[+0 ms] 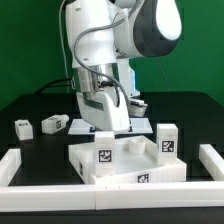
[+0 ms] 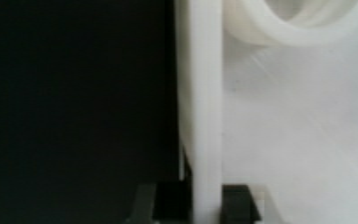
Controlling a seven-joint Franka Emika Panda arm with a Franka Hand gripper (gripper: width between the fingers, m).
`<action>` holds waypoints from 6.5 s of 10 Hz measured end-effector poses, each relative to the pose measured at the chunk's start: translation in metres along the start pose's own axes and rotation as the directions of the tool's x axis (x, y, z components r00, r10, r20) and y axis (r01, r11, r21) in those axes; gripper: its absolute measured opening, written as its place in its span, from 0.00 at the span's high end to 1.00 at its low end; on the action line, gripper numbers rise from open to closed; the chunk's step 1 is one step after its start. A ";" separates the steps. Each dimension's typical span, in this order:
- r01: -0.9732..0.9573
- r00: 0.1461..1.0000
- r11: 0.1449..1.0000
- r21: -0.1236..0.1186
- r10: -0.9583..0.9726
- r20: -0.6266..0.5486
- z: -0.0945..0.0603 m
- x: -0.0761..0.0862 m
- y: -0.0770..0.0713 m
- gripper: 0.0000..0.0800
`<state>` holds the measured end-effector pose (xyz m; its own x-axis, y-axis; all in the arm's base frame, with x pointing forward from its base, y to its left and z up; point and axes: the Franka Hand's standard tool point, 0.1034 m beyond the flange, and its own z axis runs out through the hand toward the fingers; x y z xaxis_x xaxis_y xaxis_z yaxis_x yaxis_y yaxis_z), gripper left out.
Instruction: Assemble square table
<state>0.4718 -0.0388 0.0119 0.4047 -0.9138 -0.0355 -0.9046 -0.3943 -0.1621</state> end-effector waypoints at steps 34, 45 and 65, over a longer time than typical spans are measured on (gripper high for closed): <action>0.348 -0.929 -0.931 -0.114 -0.358 0.090 0.015 0.023 -0.151 0.89; 0.416 -0.905 -0.907 -0.062 -0.420 0.067 0.023 -0.033 -0.190 0.90; 0.677 -0.727 -0.736 -0.014 -0.671 0.145 -0.072 -0.001 -0.145 0.19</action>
Offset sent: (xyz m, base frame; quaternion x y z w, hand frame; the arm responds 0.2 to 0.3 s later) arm 0.0215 -0.0274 0.0030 0.0456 -0.0170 -0.3183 0.9467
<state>0.5927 0.0124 0.1064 0.3321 0.9432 -0.0081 0.9379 -0.3293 0.1087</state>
